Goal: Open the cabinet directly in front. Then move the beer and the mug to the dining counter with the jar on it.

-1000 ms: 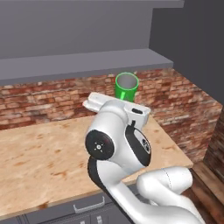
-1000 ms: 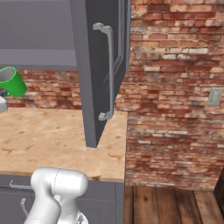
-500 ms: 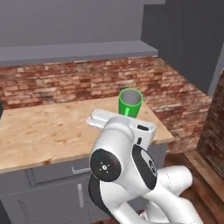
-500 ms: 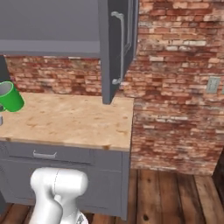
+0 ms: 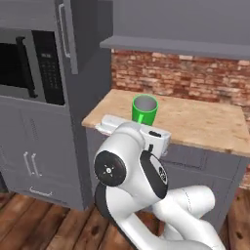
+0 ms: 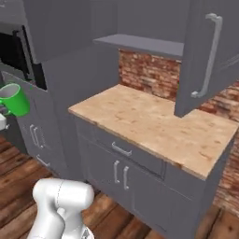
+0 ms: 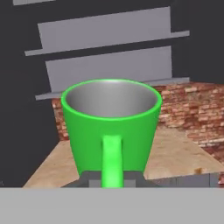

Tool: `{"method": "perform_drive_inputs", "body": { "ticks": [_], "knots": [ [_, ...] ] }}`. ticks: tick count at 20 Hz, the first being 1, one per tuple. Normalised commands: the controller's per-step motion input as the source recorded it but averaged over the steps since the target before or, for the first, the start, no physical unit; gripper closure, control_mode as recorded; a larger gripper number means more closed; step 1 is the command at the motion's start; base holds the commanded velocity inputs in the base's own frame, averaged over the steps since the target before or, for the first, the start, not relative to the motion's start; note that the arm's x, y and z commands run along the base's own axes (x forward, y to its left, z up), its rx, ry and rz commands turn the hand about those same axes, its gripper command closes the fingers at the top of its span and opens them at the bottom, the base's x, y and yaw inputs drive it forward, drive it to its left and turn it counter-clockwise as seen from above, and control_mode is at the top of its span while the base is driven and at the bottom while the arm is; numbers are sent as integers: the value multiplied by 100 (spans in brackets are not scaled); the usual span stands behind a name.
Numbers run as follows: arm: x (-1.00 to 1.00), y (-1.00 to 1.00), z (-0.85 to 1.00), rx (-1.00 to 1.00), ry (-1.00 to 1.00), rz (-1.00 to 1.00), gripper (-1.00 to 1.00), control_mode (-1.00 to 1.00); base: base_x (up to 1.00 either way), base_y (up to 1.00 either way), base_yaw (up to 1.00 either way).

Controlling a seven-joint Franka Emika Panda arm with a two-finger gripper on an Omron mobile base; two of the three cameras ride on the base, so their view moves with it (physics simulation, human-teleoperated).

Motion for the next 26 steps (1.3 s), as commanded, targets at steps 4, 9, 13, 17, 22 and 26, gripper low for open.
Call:
{"method": "perform_drive_inputs", "body": {
  "ticks": [4, 9, 13, 17, 22, 26],
  "knots": [
    [0, 0, 0, 0, 0, 0, 100, 100, -20, 0, 100],
    [0, 0, 0, 0, 0, 0, 100, 100, -5, 0, 100],
    [0, 0, 0, 0, 0, 0, 100, 100, -1, 0, 100],
    [0, 0, 0, 0, 0, 0, 100, 100, -1, 0, 100],
    [0, 0, 0, 0, 0, 0, 100, 100, -2, -1, 75],
    [0, 0, 0, 0, 0, 0, 100, 100, 1, 7, 0]
  ]
}}
